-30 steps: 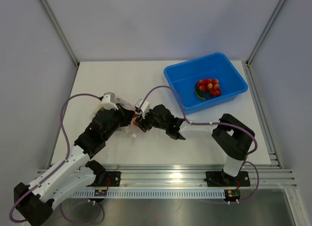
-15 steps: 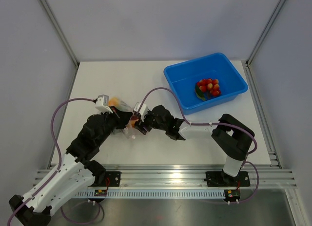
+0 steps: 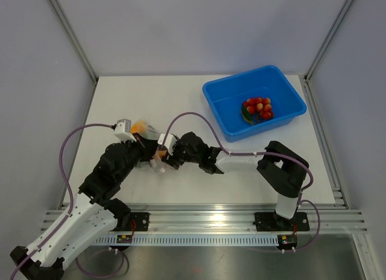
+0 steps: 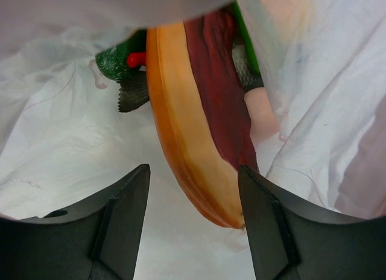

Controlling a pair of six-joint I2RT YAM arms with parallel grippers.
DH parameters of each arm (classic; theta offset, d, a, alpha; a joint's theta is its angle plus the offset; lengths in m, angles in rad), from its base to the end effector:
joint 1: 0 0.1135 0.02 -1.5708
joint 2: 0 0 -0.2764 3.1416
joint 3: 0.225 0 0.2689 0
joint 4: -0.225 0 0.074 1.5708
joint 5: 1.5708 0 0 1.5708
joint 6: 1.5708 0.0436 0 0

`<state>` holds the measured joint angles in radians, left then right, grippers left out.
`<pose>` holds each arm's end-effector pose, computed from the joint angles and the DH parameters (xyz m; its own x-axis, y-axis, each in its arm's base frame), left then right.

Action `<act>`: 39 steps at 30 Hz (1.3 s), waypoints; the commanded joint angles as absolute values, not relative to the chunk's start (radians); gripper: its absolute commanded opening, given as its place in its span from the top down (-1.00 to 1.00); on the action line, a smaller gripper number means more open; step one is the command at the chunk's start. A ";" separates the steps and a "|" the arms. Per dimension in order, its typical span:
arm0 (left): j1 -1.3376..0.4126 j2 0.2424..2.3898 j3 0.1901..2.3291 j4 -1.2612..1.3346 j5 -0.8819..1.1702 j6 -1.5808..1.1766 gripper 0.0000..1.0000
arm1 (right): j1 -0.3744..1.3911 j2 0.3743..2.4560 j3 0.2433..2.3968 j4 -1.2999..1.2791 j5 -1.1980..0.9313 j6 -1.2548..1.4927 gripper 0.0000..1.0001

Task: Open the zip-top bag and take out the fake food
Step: Pick up the food from the zipper food storage bag.

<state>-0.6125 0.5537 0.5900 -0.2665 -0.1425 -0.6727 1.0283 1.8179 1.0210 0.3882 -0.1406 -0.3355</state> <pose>0.1334 -0.0862 0.3016 -0.4301 -0.4516 -0.7817 0.2403 0.7774 -0.5813 0.2122 0.3639 0.1894 0.1073 -0.4534 -0.8848 -0.9309 0.2666 -0.2495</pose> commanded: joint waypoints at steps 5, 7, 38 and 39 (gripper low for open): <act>-0.624 0.532 0.637 -0.167 -0.072 -0.692 0.99 | 1.052 1.911 1.118 0.288 -0.025 -0.419 -0.23; -0.624 0.537 0.635 -0.170 -0.074 -0.692 0.99 | 1.054 1.911 1.120 0.279 -0.018 -0.411 -0.19; -0.473 0.928 0.862 -0.477 -0.703 -0.833 -0.98 | 1.037 1.796 1.048 0.333 -0.064 -0.288 -0.23; -0.447 0.934 0.855 -0.459 -0.683 -0.825 -0.98 | 1.035 1.793 1.045 0.333 -0.069 -0.287 -0.23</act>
